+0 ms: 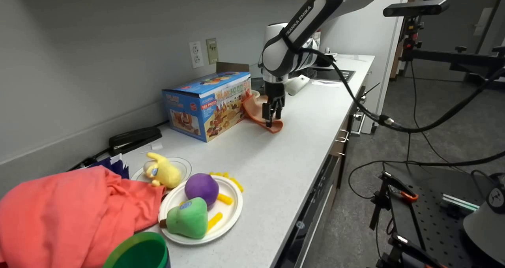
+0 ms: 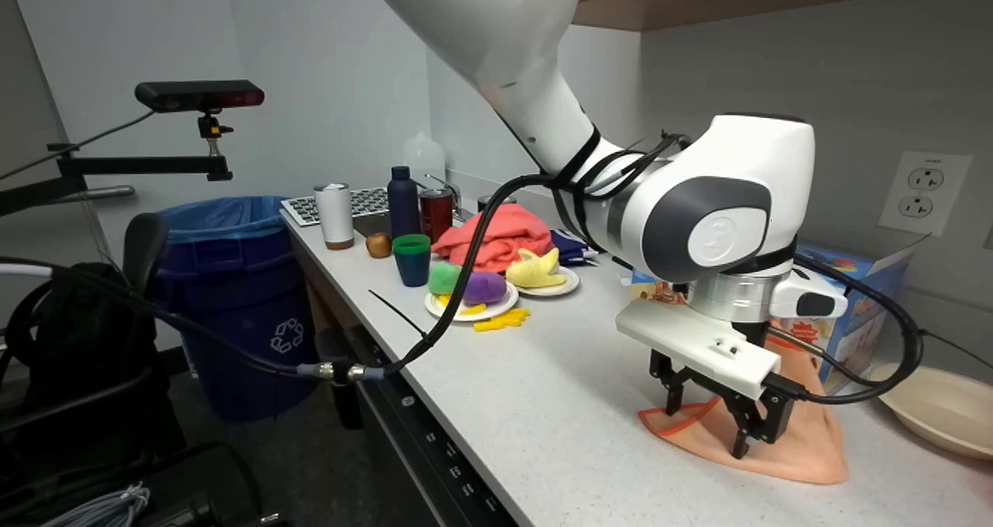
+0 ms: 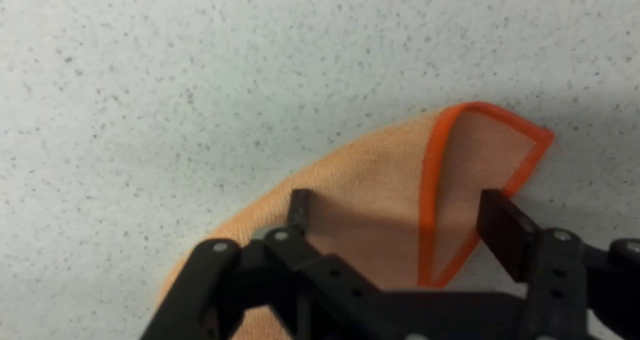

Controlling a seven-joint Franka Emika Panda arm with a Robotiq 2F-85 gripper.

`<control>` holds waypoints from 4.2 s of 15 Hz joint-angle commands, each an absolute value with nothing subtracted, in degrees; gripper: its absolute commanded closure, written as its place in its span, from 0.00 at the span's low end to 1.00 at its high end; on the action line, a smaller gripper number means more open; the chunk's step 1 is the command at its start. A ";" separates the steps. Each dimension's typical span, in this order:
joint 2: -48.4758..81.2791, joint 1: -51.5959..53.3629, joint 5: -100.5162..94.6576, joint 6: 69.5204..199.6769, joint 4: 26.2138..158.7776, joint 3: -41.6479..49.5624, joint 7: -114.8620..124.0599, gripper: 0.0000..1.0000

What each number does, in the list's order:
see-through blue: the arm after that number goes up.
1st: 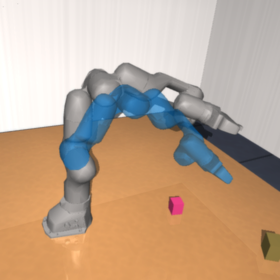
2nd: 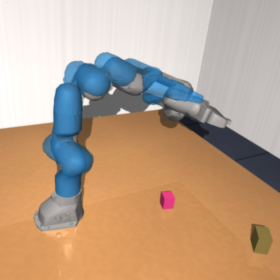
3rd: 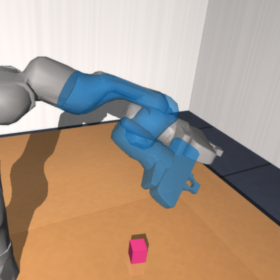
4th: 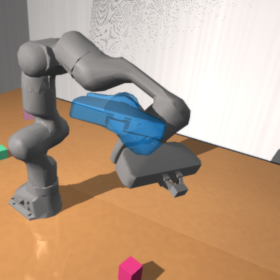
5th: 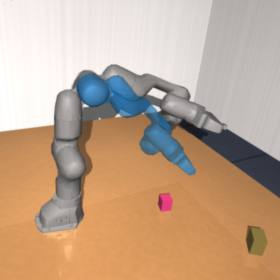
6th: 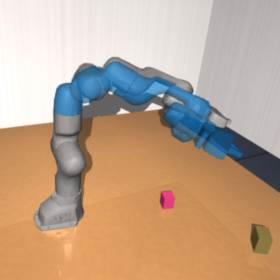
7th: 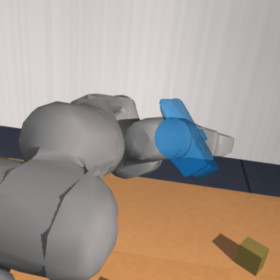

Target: Unfold the orange cloth

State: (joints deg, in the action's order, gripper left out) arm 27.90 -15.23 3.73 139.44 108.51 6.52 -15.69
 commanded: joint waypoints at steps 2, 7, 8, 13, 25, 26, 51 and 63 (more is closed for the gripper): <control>23.61 -15.76 1.91 132.48 110.60 8.37 -14.67 0.05; 19.54 -16.15 1.46 129.82 112.45 10.58 -14.60 0.01; 19.16 -16.04 1.05 131.69 112.69 10.84 -14.86 0.00; 20.85 -16.96 5.48 141.07 112.38 7.28 -19.91 0.00; 27.96 -19.99 14.02 139.77 111.48 1.58 -23.73 0.00; 27.54 -20.49 14.20 137.84 111.33 1.65 -23.51 0.00; 26.49 -18.41 15.26 141.73 110.88 3.45 -26.54 0.00; 24.12 -23.67 22.02 115.40 107.90 2.61 -22.95 0.00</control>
